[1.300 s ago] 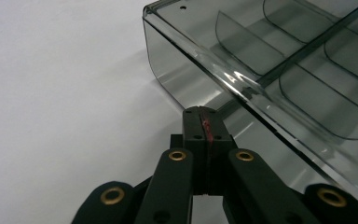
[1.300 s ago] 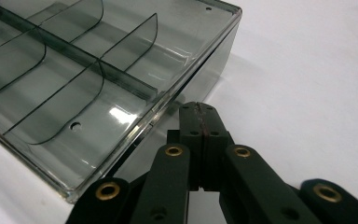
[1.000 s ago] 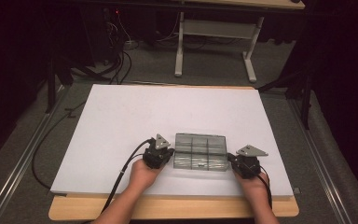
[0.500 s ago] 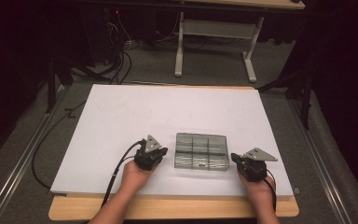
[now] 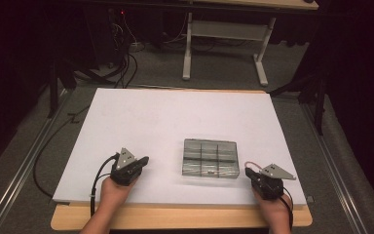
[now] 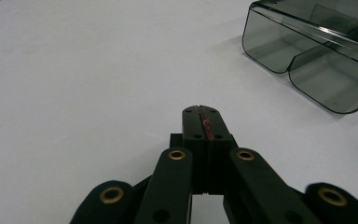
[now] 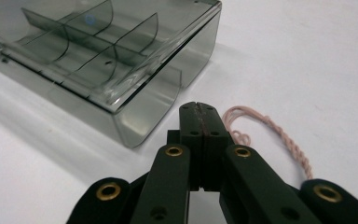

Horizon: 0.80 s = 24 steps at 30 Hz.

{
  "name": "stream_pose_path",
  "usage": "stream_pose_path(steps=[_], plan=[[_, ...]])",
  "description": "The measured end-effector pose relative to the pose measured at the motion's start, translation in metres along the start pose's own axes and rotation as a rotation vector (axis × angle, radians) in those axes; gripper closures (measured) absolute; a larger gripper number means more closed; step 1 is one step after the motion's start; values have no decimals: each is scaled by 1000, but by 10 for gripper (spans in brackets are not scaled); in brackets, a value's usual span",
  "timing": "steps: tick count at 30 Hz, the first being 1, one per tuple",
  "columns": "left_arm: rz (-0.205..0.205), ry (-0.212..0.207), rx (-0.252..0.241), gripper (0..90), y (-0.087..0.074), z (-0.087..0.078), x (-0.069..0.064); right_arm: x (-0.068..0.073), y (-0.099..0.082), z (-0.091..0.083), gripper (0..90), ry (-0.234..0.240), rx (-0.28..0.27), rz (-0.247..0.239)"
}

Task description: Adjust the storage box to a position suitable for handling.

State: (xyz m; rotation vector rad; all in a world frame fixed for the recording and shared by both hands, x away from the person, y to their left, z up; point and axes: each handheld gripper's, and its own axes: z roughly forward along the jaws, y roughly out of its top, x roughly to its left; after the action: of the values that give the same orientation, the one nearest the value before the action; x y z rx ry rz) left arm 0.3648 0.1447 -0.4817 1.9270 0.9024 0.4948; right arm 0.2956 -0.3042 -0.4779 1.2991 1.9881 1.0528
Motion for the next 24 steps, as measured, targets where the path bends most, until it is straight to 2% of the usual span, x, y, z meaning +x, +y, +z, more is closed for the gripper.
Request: stream_pose_path(steps=[2, 4, 8, 12, 14, 15, 16, 17, 18, 20, 24], plan=[[10, -19, 7, 900, -3, 2, -2, 2, -1, -4, 900, 7, -6, 4], [27, -18, 10, 900, -3, 2, -4, 5, -2, -7, 900, 7, -9, -9], [-10, -31, 15, 892, -3, 3, 0, 7, -2, -11, 900, 23, -17, -22], [-13, -41, 8, 877, -4, 3, 1, 12, -3, -10, 900, 42, -16, -34], [-11, -32, 14, 887, -3, 3, 0, 16, -2, -11, 900, 45, -16, -44], [-24, -36, 25, 900, -3, 3, -2, 17, -1, -11, 900, 46, -19, -46], [-42, -62, 29, 900, -2, 4, -5, 17, -1, -12, 900, 47, -19, -46], [-40, -75, 26, 900, -1, 5, -11, 17, -1, -12, 900, 47, -19, -46], [-22, -79, 29, 900, 1, 7, -18, 18, -1, -12, 900, 49, -18, -46], [-21, -117, 43, 900, 6, 14, -32, 18, -1, -12, 900, 48, -17, -46], [26, -160, 93, 900, 15, 32, -58, 17, -2, -11, 900, 41, -12, -46]])
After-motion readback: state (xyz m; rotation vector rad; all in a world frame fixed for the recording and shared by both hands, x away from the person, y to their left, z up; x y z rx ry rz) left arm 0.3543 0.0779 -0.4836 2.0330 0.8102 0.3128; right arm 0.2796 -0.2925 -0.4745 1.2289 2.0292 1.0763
